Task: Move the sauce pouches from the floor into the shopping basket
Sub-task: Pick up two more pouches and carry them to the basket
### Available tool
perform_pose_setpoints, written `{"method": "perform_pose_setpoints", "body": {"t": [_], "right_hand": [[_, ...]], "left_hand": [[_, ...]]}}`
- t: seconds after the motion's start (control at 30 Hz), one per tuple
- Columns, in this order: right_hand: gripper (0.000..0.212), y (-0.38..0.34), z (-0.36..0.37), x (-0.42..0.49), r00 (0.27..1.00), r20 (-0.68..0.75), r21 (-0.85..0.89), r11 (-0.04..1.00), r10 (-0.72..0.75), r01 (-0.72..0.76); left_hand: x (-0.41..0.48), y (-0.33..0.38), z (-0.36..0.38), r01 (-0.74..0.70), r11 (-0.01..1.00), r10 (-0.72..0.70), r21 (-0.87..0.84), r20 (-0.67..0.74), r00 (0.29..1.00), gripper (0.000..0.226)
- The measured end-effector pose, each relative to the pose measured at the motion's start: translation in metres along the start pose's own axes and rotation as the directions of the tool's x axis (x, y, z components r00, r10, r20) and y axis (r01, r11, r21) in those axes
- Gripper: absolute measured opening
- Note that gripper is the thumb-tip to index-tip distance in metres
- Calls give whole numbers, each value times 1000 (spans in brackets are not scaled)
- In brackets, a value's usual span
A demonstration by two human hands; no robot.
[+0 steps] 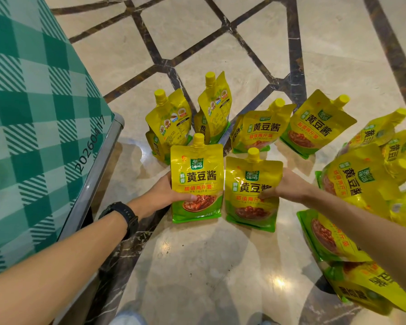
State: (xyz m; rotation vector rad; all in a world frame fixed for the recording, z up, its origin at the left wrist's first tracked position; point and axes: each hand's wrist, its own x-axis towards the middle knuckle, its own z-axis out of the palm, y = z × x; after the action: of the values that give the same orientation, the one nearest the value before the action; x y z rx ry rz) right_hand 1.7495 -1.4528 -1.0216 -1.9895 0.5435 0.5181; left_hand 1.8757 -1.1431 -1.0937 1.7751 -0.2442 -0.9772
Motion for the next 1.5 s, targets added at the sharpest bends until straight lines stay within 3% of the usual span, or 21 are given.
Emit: {"method": "perform_pose_setpoints", "body": {"t": [0.1, 0.33, 0.43, 0.63, 0.77, 0.97, 1.1, 1.27, 1.4, 1.5], "right_hand": [[56, 19, 10, -1, 990, -128, 239, 971, 60, -28], [85, 27, 24, 0, 988, -88, 365, 927, 126, -85], [77, 22, 23, 2, 982, -107, 371, 922, 158, -108], [65, 4, 4, 9, 993, 12, 271, 955, 120, -119], [72, -2, 10, 14, 992, 58, 238, 964, 109, -120], [92, 25, 31, 16, 979, -3, 437, 881, 202, -181], [88, 33, 38, 18, 962, -28, 497, 839, 270, -221], [77, 43, 45, 18, 943, 48, 560, 773, 329, -298], [73, 42, 47, 20, 952, 64, 545, 789, 298, -284], [72, 38, 49, 20, 960, 96, 527, 804, 265, -274]], "left_hand": [[2, 1, -1, 8, 1000, -8, -9, 2, 1000, 84], [-4, 1, 7, -33, 999, 31, -38, -55, 998, 73], [-5, -1, 10, -63, 997, 59, -45, -81, 995, 80], [-4, -3, 10, -75, 997, 72, -29, -96, 993, 87], [-3, -3, 11, -66, 997, 61, -48, -114, 992, 80], [1, -4, 11, -80, 996, 75, -46, -102, 992, 83], [4, -4, 11, -71, 996, 64, -57, -116, 991, 76], [-3, -13, 5, 65, 994, -71, -82, -63, 996, 66], [-10, -26, 11, 135, 989, -133, -54, 27, 991, 64], [-9, -28, 19, 190, 975, -196, -111, -47, 979, 67]]}}
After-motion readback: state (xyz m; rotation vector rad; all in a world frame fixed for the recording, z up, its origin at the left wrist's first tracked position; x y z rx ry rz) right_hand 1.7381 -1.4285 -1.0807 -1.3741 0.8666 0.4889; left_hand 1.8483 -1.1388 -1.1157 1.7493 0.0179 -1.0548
